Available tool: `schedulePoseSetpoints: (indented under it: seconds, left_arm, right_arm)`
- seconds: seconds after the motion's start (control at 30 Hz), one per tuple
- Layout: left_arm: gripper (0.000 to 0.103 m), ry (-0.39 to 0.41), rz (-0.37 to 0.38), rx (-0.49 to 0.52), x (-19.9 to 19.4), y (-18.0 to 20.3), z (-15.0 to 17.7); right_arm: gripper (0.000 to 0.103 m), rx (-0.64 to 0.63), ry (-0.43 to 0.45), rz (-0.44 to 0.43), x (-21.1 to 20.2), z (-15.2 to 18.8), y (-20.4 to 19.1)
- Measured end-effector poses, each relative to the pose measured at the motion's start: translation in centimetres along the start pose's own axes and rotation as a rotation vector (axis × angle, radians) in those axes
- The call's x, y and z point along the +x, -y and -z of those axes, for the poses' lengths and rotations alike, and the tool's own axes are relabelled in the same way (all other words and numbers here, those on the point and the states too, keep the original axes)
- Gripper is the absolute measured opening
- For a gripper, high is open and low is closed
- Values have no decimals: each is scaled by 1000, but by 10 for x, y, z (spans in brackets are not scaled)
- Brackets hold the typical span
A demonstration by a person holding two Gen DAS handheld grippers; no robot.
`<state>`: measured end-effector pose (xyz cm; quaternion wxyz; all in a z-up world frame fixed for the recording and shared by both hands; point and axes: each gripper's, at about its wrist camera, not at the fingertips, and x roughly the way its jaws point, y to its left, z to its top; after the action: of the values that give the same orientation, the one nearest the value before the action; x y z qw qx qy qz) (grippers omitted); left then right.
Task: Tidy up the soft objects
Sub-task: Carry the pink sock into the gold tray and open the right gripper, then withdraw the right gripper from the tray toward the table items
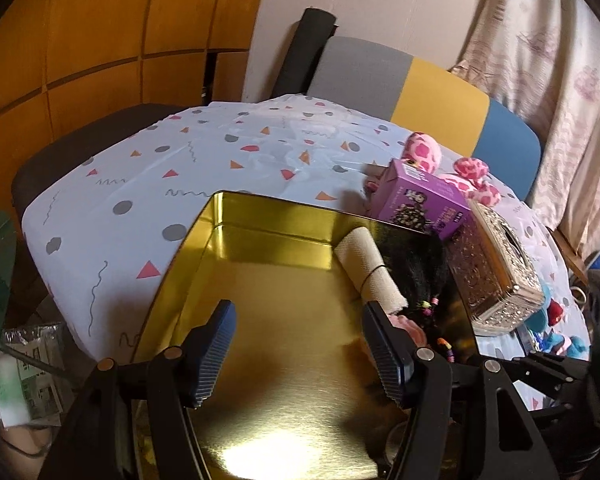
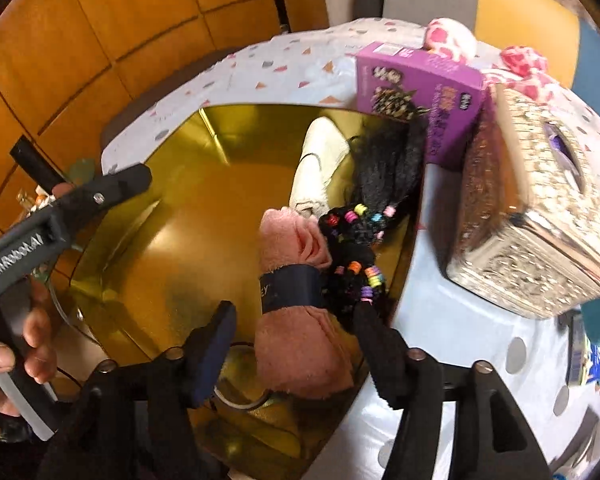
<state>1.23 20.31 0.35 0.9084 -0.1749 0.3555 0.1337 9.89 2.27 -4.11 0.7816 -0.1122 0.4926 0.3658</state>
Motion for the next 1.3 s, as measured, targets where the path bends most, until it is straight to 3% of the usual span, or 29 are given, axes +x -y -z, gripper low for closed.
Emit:
schedulePoseSetpoints:
  seconds: [0.17, 0.4, 0.53, 0.73, 0.83, 1.0, 1.07, 1.3]
  left_arm:
    - [66, 11, 17, 43, -5, 13, 2]
    - [70, 31, 46, 103, -17, 33, 5]
    - [70, 47, 66, 151, -24, 47, 8]
    - [71, 44, 100, 223, -29, 69, 14]
    - [72, 39, 113, 255, -29, 80, 16]
    - [73, 25, 139, 310, -29, 100, 23]
    - [73, 22, 149, 334, -29, 109, 25]
    - [75, 2, 196, 412, -28, 136, 36]
  right_arm:
    - [63, 32, 76, 2, -31, 5, -2]
    - [63, 99, 175, 92, -60, 16, 11]
    - [68, 161, 219, 146, -74, 24, 28]
    - [71, 253, 256, 220, -98, 40, 62]
    - [82, 301, 270, 251, -107, 49, 79]
    - [83, 391, 292, 310, -127, 68, 112]
    - [88, 432, 307, 344, -137, 76, 126]
    - [88, 613, 347, 507, -173, 109, 181]
